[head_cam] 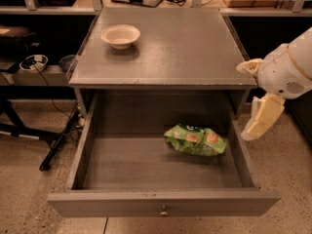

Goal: Pick green rice chip bag from top drawer and place on counter

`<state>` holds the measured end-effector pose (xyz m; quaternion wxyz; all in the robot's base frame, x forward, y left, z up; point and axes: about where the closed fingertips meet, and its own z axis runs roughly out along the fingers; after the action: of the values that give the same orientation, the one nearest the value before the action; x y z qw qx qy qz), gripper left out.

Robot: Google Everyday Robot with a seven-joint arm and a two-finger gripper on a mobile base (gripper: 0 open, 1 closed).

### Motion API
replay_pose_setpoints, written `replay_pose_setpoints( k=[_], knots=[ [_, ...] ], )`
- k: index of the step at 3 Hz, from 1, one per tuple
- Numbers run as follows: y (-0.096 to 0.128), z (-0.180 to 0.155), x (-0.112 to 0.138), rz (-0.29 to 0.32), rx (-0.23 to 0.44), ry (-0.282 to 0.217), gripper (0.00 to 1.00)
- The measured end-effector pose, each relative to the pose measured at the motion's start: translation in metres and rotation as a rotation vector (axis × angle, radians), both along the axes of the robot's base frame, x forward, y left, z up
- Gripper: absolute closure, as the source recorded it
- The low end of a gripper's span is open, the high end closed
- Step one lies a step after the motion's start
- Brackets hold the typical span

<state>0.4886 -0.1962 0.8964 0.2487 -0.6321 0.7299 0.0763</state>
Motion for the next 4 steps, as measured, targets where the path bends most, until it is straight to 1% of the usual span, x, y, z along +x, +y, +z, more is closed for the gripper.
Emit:
replay_pose_setpoints(
  k=[1, 2, 3, 4],
  knots=[
    [-0.007, -0.016, 0.000, 0.000, 0.163, -0.006, 0.00],
    [-0.005, -0.025, 0.002, -0.001, 0.353, -0.011, 0.00],
    [0.002, -0.032, 0.007, 0.000, 0.431, -0.008, 0.00],
    [0.013, -0.039, 0.012, -0.020, 0.389, 0.002, 0.00]
  ],
)
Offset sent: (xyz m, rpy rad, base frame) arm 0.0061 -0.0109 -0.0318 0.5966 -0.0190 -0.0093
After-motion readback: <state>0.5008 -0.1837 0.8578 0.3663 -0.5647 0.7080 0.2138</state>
